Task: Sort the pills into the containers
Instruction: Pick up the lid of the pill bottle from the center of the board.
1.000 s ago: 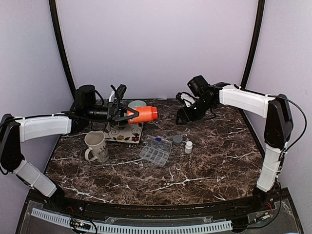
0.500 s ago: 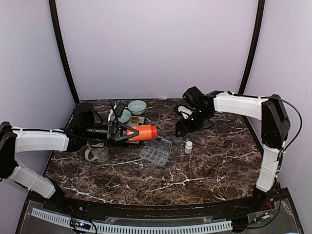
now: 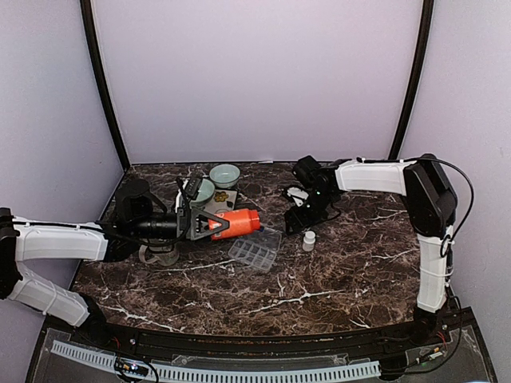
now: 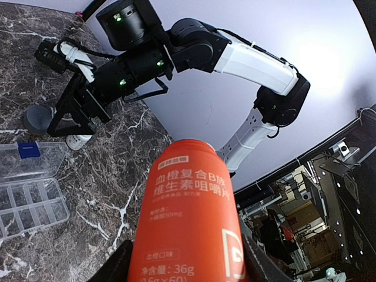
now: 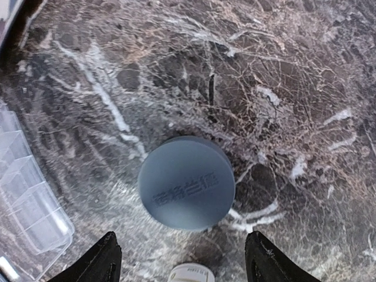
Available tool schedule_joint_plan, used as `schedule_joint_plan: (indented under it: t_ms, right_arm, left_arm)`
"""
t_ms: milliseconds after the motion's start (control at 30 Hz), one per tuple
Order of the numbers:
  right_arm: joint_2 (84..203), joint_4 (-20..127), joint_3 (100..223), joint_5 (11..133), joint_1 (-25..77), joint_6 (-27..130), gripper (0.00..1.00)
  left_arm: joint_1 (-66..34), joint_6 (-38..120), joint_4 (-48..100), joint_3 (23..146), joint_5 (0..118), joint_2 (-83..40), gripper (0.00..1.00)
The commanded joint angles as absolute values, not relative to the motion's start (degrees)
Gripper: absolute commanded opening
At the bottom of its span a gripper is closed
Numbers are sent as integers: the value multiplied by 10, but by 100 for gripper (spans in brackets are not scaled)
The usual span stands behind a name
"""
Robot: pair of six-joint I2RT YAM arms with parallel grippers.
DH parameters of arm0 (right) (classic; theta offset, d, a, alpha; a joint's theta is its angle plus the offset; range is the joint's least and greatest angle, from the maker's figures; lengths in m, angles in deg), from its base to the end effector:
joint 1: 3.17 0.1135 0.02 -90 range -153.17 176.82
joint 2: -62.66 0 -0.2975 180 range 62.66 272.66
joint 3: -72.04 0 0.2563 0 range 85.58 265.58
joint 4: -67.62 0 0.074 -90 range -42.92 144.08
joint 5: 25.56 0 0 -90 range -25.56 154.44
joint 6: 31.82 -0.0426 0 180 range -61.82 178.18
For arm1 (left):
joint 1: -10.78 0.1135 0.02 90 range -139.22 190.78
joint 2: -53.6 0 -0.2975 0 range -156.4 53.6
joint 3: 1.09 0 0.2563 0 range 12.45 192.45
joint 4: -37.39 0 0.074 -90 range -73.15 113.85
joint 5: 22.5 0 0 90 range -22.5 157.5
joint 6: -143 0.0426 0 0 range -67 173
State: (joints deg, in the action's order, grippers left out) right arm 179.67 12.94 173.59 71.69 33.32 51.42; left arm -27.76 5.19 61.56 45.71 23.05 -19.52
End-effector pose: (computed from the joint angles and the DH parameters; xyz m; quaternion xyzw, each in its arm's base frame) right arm 0.3519 0.2670 0.2009 -0.2627 0.9474 0.1213 0.1370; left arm 0.1908 -0.1901 0.2806 0.2077 0.6858 -0.6381 0.2819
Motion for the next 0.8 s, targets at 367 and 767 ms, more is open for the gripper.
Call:
schedule_joint_plan:
  t_ms: [367,767]
  right_arm:
    - [1863,129,1818,691,337,516,74]
    - [1878,121,1820,675,340,526,74]
  left_arm:
    - [-282,61,612,453,246,-154,4]
    - [-282,65,608,456,246,-160,4]
